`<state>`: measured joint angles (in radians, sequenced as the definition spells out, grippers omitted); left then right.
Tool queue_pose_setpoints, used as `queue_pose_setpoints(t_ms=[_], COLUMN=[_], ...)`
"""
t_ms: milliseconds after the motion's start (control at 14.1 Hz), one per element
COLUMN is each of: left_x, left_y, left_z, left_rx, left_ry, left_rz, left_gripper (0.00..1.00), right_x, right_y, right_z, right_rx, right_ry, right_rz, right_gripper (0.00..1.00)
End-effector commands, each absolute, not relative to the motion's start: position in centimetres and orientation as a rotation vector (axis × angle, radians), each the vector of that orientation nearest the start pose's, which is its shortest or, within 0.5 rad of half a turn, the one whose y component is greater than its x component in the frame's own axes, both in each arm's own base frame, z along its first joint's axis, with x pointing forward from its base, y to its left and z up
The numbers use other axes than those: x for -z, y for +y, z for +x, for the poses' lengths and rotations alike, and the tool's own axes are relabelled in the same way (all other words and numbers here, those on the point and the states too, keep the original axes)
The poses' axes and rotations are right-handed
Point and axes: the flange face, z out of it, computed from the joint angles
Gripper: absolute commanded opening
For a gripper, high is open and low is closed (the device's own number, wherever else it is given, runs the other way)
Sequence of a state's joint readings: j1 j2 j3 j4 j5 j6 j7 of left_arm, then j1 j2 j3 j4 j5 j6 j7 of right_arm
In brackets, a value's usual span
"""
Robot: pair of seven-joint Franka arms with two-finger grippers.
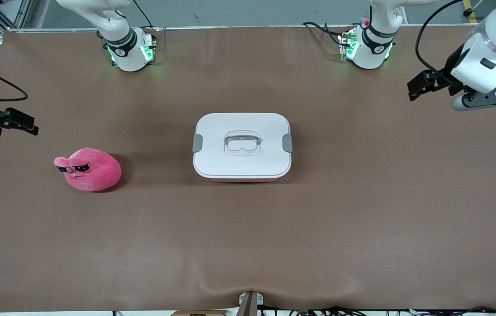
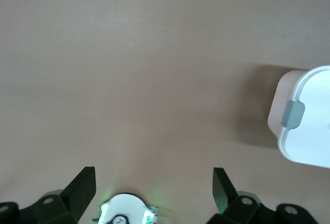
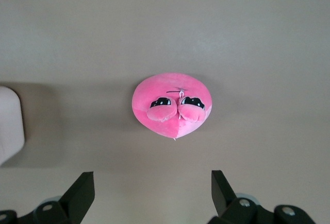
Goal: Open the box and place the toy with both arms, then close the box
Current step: 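Lower the right gripper onto the plush while the left gripper reaches the lid handle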
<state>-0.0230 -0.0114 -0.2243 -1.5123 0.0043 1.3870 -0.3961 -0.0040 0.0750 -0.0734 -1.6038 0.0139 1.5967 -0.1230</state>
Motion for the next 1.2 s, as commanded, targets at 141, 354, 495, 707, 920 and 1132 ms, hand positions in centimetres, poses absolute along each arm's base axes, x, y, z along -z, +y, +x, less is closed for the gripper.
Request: queue_pose_setpoints(t_ms=[141, 354, 495, 707, 920, 1132], left_x=[-64.3, -62.6, -62.1, -61.0, -58.9, -57.7], left_y=[-18.5, -22.6, -25.2, -27.9, -32.3, -36.8], left_z=[50.1, 49.7, 49.2, 49.0, 48.6, 47.7], left_rx=[-0.179, -0.222, -0.204, -0.195, -0.193, -0.161], left_ry=[-0.471, -0.616, -0.711, -0.814, -0.97, -1.221], left_rz=[-3.057, -3.024, -3.009, -2.991, -2.957, -2.908], left_gripper=[1.0, 1.0, 1.0, 1.0, 1.0, 1.0], right_x=[-53.3, -50.1, -48.6, -45.8, -43.1, -40.3], right_y=[-3.5, -3.7, -3.7, -3.9, -4.0, -4.2], right_z=[58.4, 58.6, 58.4, 58.2, 57.6, 56.7], right_rx=[-0.18, -0.15, -0.15, -0.138, -0.146, -0.15], right_ry=[-0.168, -0.17, -0.17, -0.182, -0.271, -0.271], right_rz=[-3.116, -3.121, -3.123, -3.144, -3.161, -3.159], right_gripper=[1.0, 1.0, 1.0, 0.98, 0.98, 0.94])
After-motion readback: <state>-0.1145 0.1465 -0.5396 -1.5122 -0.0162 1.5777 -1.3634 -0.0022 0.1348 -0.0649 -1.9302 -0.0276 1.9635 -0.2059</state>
